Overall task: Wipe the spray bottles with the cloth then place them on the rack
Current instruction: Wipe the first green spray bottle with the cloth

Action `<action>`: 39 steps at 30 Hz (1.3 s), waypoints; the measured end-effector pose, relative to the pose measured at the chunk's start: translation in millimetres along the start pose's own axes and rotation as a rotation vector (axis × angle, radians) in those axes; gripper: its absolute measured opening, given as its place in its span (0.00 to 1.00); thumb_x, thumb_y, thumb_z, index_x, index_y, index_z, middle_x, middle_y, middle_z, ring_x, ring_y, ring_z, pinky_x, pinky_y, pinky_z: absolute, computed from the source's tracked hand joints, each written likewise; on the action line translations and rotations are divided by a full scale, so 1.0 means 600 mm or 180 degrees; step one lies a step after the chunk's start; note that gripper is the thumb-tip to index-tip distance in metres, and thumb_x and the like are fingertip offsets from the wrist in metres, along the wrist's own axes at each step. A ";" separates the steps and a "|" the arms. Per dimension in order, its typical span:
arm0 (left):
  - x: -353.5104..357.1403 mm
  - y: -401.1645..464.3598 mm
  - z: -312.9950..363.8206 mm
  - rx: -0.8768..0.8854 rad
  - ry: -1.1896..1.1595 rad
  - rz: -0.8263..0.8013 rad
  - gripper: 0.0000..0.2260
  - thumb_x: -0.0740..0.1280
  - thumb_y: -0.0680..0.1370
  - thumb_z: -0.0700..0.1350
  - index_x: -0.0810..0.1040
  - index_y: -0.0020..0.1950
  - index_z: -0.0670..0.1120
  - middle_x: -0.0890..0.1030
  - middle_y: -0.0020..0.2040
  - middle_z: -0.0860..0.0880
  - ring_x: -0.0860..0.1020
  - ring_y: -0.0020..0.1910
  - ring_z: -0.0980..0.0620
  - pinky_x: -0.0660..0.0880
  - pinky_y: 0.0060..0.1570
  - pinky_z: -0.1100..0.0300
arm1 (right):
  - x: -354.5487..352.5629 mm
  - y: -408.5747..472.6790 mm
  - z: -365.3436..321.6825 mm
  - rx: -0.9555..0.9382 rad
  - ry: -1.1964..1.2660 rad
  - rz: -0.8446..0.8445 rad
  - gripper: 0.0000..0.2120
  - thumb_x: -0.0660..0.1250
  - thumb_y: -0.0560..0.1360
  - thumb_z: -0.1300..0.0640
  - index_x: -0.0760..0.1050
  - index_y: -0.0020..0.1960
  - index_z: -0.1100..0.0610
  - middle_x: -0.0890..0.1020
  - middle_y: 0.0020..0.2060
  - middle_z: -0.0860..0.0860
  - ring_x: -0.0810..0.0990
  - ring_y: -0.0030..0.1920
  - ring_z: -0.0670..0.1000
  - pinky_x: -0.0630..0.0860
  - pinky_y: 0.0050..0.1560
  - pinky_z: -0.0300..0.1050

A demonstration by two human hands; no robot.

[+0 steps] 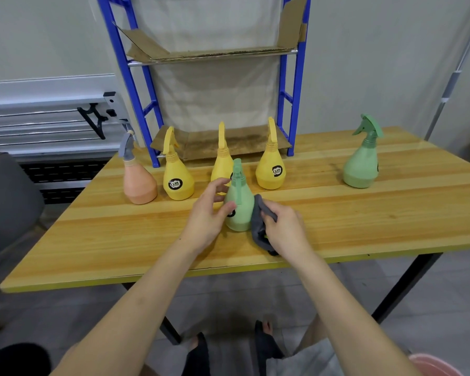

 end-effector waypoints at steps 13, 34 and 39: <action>-0.006 -0.004 -0.018 0.0046 0.0179 0.0081 0.19 0.67 0.82 0.44 0.74 0.74 0.48 0.74 0.61 0.49 0.72 0.58 0.64 0.70 0.60 0.69 | -0.009 0.030 -0.080 -0.0160 0.0662 0.0261 0.14 0.64 0.81 0.58 0.81 0.61 0.43 0.86 0.48 0.43 0.83 0.50 0.48 0.81 0.51 0.48; -0.010 -0.010 -0.025 -0.0212 -0.0214 -0.0003 0.18 0.67 0.83 0.49 0.72 0.72 0.50 0.78 0.65 0.57 0.75 0.63 0.65 0.74 0.62 0.62 | 0.013 -0.018 -0.048 -0.0420 -0.0092 0.0281 0.12 0.67 0.80 0.61 0.84 0.60 0.50 0.86 0.46 0.48 0.81 0.45 0.50 0.73 0.44 0.40; -0.010 0.001 -0.033 -0.0192 -0.0168 -0.0160 0.19 0.66 0.83 0.51 0.72 0.73 0.50 0.78 0.66 0.54 0.76 0.63 0.62 0.74 0.64 0.61 | 0.011 -0.017 -0.038 -0.0431 -0.0134 0.0172 0.09 0.67 0.80 0.60 0.85 0.55 0.51 0.85 0.41 0.49 0.80 0.41 0.51 0.75 0.43 0.44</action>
Point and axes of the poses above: each hand's wrist, its own y-axis towards the middle knuckle, its own x-axis out of the palm, z = x × y, the point moved 10 cm from there along y, towards the middle knuckle
